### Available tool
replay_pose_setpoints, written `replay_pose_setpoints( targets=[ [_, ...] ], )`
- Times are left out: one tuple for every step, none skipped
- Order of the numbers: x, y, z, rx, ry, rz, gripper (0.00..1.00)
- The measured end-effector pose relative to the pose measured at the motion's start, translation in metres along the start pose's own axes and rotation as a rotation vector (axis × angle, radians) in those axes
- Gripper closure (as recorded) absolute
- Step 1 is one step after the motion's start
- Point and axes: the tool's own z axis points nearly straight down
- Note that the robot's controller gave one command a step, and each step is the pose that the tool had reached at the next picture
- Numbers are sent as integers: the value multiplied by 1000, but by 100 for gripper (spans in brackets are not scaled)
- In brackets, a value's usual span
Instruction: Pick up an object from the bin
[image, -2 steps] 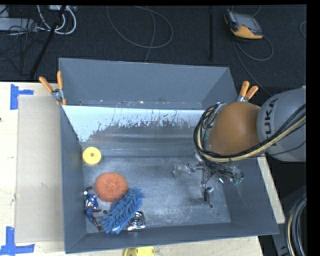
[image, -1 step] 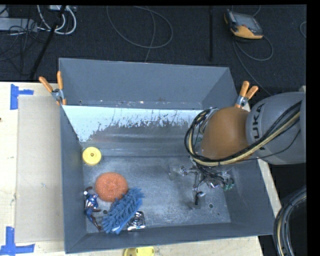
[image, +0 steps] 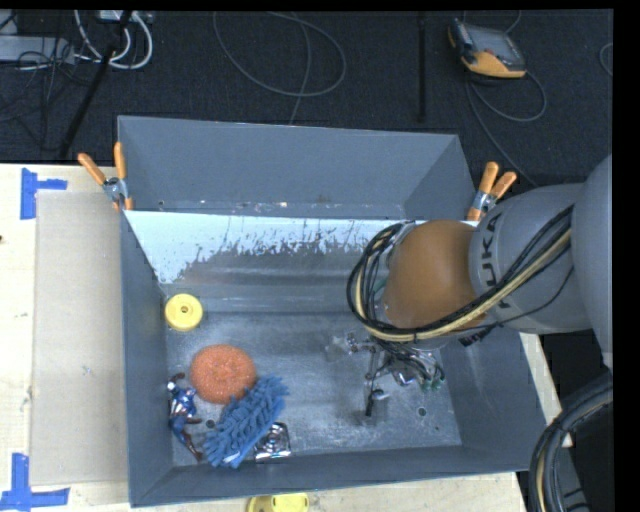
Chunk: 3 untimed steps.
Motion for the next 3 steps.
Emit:
replay_pose_setpoints(
  targets=[
    [-14,17,-1,0,-2,-254,0],
    [-17,29,-41,-4,6,-362,0],
    [-25,77,-85,1,-4,-134,0]
  ],
)
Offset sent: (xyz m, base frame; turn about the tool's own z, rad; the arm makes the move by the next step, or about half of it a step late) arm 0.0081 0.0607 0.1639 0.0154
